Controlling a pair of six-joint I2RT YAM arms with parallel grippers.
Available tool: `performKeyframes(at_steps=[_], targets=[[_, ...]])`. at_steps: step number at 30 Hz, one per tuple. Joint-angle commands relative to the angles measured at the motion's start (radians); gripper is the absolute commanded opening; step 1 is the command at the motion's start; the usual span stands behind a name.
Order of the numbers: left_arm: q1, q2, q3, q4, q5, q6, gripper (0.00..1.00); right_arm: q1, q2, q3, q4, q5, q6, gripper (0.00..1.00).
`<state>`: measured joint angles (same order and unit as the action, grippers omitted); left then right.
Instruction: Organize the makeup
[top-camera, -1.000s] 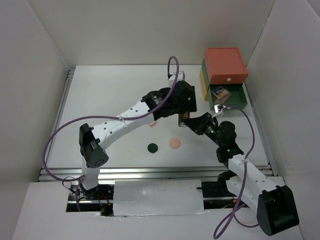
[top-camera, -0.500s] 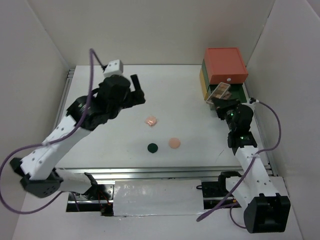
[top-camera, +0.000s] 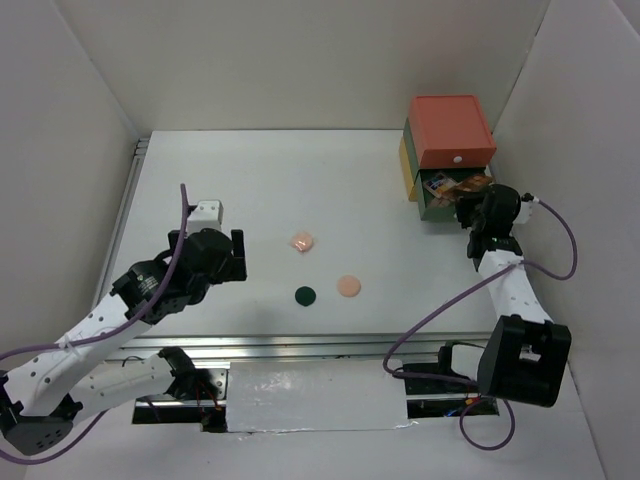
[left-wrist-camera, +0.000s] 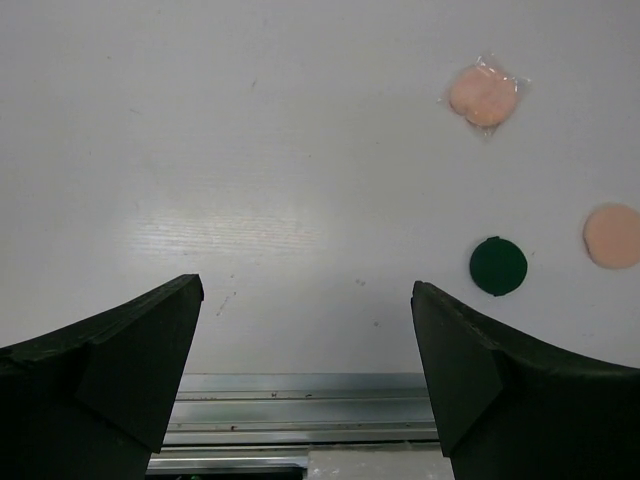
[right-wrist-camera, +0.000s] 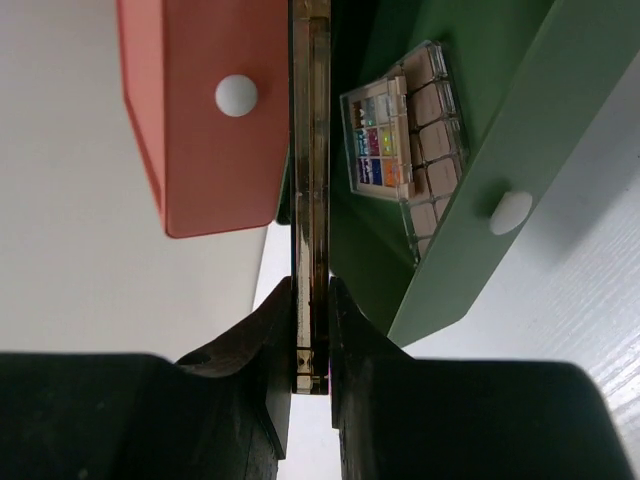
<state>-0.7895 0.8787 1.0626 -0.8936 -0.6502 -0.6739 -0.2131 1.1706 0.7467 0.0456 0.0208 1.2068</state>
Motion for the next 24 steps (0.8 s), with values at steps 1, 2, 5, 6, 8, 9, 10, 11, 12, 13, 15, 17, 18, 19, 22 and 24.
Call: performKeyframes(at_steps=[1, 2, 5, 6, 8, 9, 10, 11, 12, 13, 15, 17, 18, 19, 22, 24], targets=[[0.003, -0.023, -0.015, 0.081, -0.023, 0.051, 0.99, -0.002, 0.053, 0.078, 0.096, -0.009, 0.002, 0.00], [0.001, -0.027, -0.021, 0.081, -0.017, 0.054, 0.99, -0.002, 0.064, 0.082, 0.105, -0.004, 0.003, 0.00], [0.001, -0.040, -0.042, 0.088, 0.001, 0.060, 0.99, -0.002, 0.106, 0.100, 0.149, 0.004, 0.002, 0.01], [-0.001, -0.041, -0.044, 0.087, 0.015, 0.059, 0.99, -0.002, 0.119, 0.114, 0.142, 0.002, -0.004, 0.01], [0.001, -0.046, -0.050, 0.097, 0.027, 0.065, 0.99, -0.003, 0.156, 0.152, 0.117, 0.007, -0.012, 0.05], [0.001, -0.046, -0.050, 0.099, 0.024, 0.066, 0.99, -0.002, 0.167, 0.158, 0.108, 0.014, -0.016, 0.13], [-0.001, -0.041, -0.050, 0.094, 0.020, 0.065, 0.99, -0.002, 0.182, 0.161, 0.106, 0.016, -0.010, 0.19], [-0.001, -0.040, -0.049, 0.091, 0.018, 0.062, 0.99, -0.002, 0.188, 0.161, 0.111, 0.018, -0.012, 0.23], [-0.001, -0.038, -0.049, 0.091, 0.017, 0.060, 0.99, -0.002, 0.202, 0.161, 0.129, 0.016, -0.012, 0.28], [0.001, -0.034, -0.049, 0.088, 0.015, 0.059, 0.99, -0.002, 0.213, 0.164, 0.134, 0.007, -0.012, 0.31], [0.001, -0.027, -0.049, 0.085, 0.015, 0.059, 0.99, -0.002, 0.250, 0.189, 0.134, -0.015, -0.013, 0.33], [-0.001, -0.026, -0.049, 0.084, 0.011, 0.057, 0.99, 0.000, 0.274, 0.191, 0.143, -0.022, -0.004, 0.33], [-0.001, -0.026, -0.049, 0.084, 0.009, 0.057, 0.99, -0.002, 0.277, 0.184, 0.154, -0.041, 0.005, 0.33], [-0.001, -0.024, -0.049, 0.085, 0.011, 0.059, 0.99, 0.000, 0.287, 0.183, 0.171, -0.042, 0.008, 0.35], [0.001, -0.021, -0.050, 0.085, 0.011, 0.060, 0.99, 0.001, 0.296, 0.192, 0.181, -0.067, 0.002, 0.44], [-0.001, -0.015, -0.050, 0.085, 0.014, 0.062, 0.99, 0.003, 0.296, 0.206, 0.171, -0.070, -0.010, 0.49]])
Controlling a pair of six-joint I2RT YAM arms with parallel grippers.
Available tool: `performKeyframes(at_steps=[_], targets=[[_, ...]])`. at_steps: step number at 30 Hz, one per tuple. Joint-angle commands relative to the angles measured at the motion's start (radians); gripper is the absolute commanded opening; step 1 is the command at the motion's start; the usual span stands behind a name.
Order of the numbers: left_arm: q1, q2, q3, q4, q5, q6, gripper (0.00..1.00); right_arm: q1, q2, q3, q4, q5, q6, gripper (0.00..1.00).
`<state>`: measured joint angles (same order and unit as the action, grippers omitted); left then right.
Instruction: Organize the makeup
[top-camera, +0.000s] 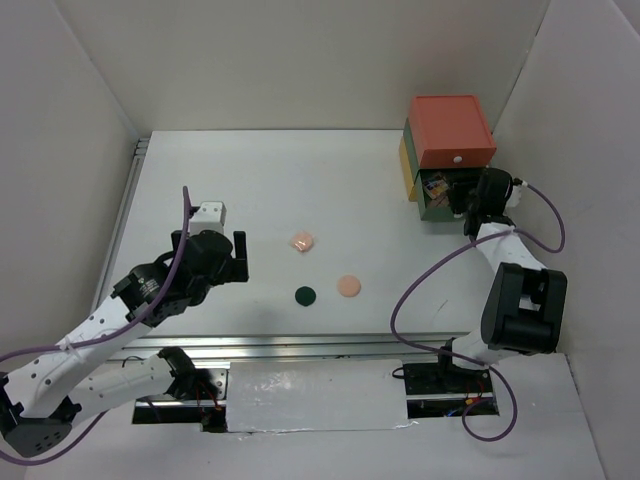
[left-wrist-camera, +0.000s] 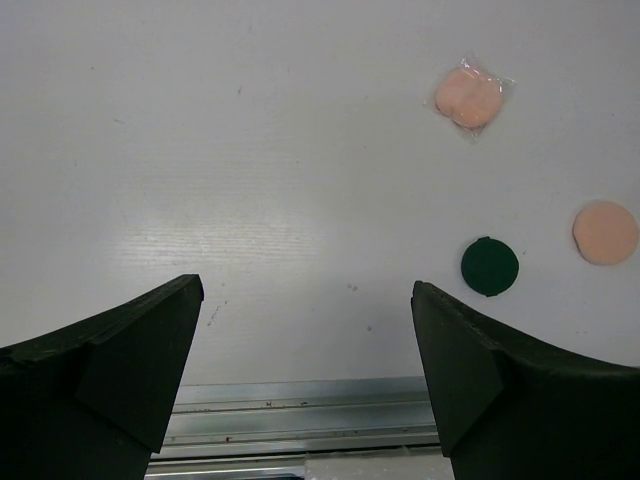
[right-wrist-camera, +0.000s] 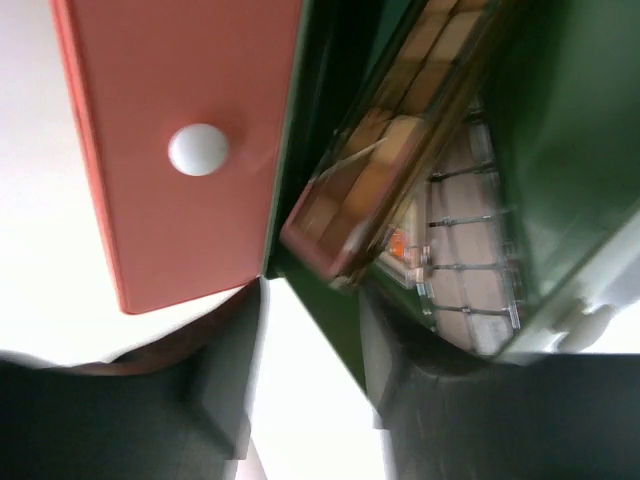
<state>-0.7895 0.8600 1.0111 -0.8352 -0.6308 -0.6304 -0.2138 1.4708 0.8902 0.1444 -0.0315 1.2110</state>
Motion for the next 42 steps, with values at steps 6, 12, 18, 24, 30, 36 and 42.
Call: performKeyframes(at_steps=[6, 12, 18, 24, 30, 36, 42], targets=[[0.001, 0.014, 0.003, 0.025, -0.006, 0.020, 0.99, 0.005, -0.059, 0.078, 0.040, -0.010, -0.031, 0.74], [0.001, 0.016, 0.003, 0.022, -0.010, 0.018, 1.00, 0.004, -0.205, 0.090, -0.021, -0.036, -0.074, 0.75], [0.001, 0.013, 0.004, 0.015, -0.023, 0.011, 0.99, -0.016, -0.335, -0.071, -0.137, 0.028, -0.038, 0.48], [-0.001, 0.024, 0.004, 0.008, -0.026, 0.008, 0.99, -0.048, -0.420, -0.230, -0.232, 0.165, -0.013, 0.00], [0.001, 0.025, 0.003, 0.010, -0.026, 0.008, 0.99, -0.110, -0.299, -0.269, -0.163, 0.117, -0.042, 0.00], [0.001, 0.040, 0.003, 0.012, -0.021, 0.014, 0.99, -0.130, -0.116, -0.249, 0.019, -0.007, -0.076, 0.00], [-0.001, 0.073, 0.006, 0.011, -0.015, 0.020, 0.99, -0.133, -0.023, -0.198, 0.099, -0.030, -0.073, 0.00]])
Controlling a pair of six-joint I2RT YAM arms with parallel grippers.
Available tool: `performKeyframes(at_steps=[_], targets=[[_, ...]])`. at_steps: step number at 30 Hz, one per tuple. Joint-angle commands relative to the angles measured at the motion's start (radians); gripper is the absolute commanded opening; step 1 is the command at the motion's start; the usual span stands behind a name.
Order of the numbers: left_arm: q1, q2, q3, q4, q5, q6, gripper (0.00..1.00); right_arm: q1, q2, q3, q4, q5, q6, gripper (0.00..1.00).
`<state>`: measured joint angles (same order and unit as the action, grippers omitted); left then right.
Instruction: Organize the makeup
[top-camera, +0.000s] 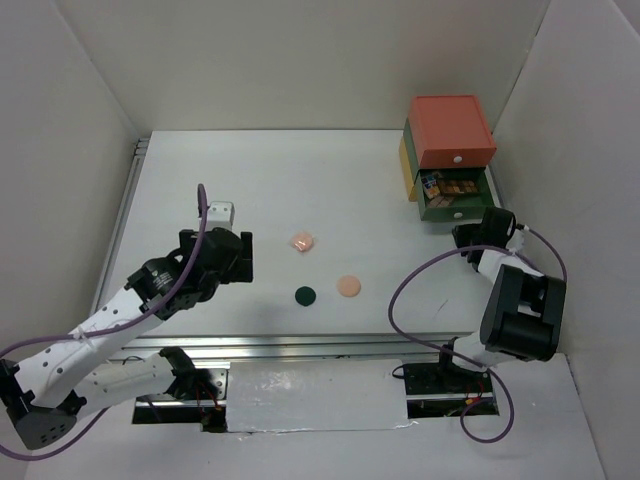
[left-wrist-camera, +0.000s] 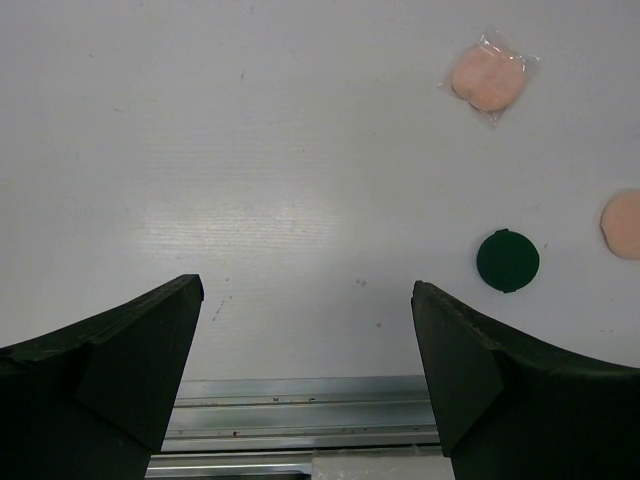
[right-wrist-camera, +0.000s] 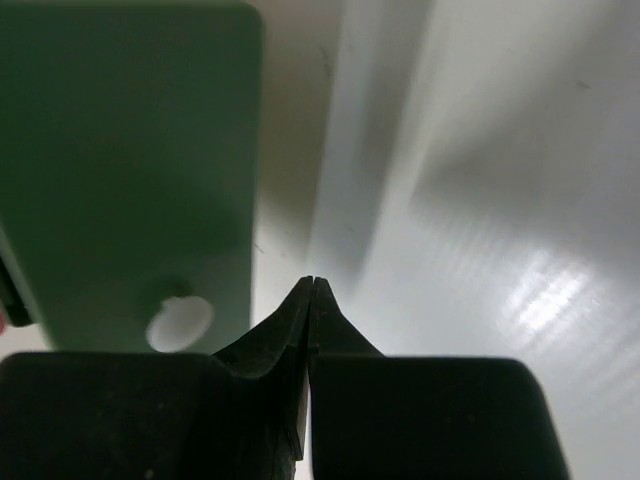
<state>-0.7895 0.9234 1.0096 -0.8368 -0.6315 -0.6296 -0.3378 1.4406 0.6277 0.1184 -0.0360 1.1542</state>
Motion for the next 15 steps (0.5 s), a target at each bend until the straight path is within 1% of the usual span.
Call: performKeyframes(at_steps=[1, 9, 15], targets=[[0.001, 0.012, 0.007, 0.013, -0.014, 0.019, 0.99, -0.009, 0.014, 0.070, 0.132, -0.025, -0.016, 0.00], [0.001, 0.029, 0.009, 0.018, -0.007, 0.028, 0.99, -0.009, 0.089, 0.177, 0.112, -0.062, -0.037, 0.00], [0.001, 0.040, 0.011, 0.015, -0.007, 0.030, 0.99, -0.007, 0.173, 0.211, 0.154, -0.114, -0.016, 0.00]])
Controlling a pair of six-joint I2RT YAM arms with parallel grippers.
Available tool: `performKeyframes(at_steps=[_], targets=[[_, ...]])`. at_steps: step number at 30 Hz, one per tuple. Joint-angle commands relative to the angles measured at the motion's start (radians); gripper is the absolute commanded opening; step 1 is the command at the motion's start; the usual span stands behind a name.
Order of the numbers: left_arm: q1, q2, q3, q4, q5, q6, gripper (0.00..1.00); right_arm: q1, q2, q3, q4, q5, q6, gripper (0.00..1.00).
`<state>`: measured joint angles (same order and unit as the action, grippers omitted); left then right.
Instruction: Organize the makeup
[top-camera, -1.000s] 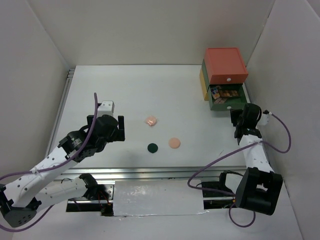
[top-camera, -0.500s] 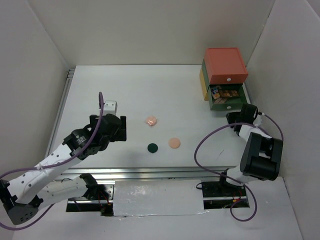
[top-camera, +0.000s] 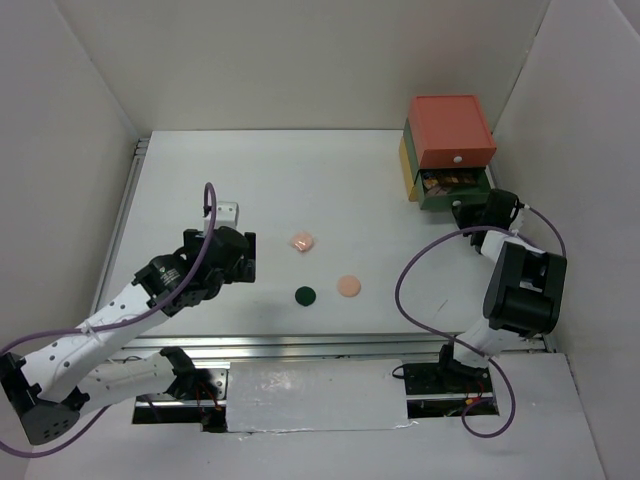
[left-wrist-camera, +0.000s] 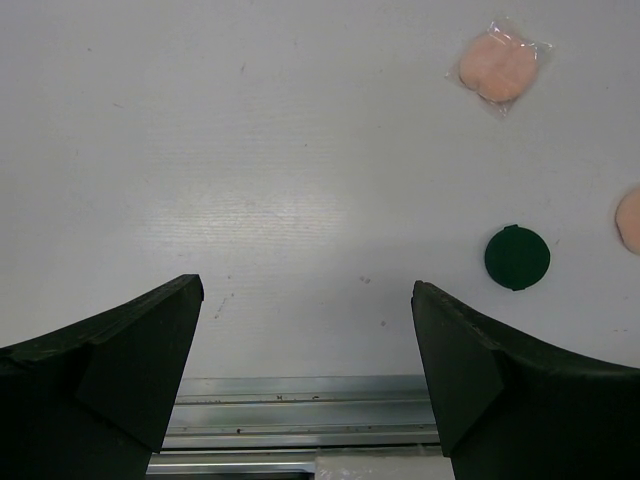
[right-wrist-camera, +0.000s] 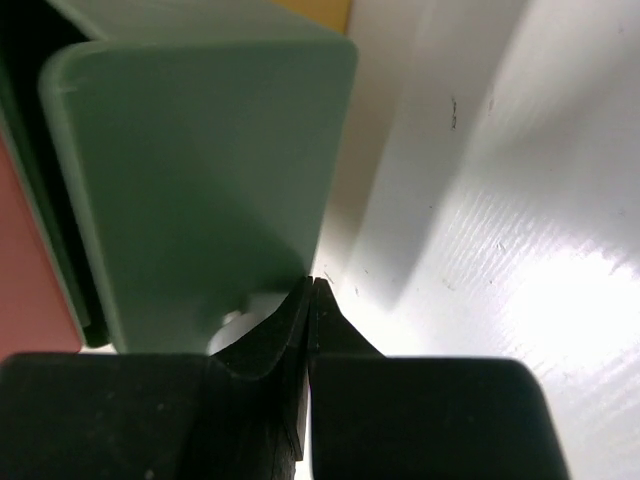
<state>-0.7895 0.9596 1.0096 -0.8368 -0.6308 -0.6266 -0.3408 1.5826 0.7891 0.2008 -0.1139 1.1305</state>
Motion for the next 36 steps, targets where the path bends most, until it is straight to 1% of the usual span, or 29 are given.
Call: performKeyframes(at_steps=[1, 8, 16, 29, 34, 36], targets=[[0.001, 0.007, 0.011, 0.015, -0.007, 0.027, 0.99, -0.003, 0.049, 0.055, 0.087, -0.044, 0.014, 0.00], [0.003, 0.014, 0.012, 0.016, -0.001, 0.034, 0.99, 0.009, 0.149, 0.149, 0.132, -0.107, 0.022, 0.00], [0.010, 0.024, 0.011, 0.022, 0.008, 0.042, 0.99, 0.026, 0.244, 0.266, 0.123, -0.138, 0.014, 0.00], [0.026, 0.051, 0.012, 0.027, 0.022, 0.054, 0.99, 0.051, 0.333, 0.341, 0.135, -0.153, 0.026, 0.00], [0.032, 0.064, 0.014, 0.028, 0.028, 0.056, 0.99, 0.051, 0.338, 0.340, 0.140, -0.142, 0.022, 0.00], [0.033, 0.067, 0.014, 0.028, 0.029, 0.057, 0.99, 0.048, 0.341, 0.328, 0.179, -0.154, 0.028, 0.00]])
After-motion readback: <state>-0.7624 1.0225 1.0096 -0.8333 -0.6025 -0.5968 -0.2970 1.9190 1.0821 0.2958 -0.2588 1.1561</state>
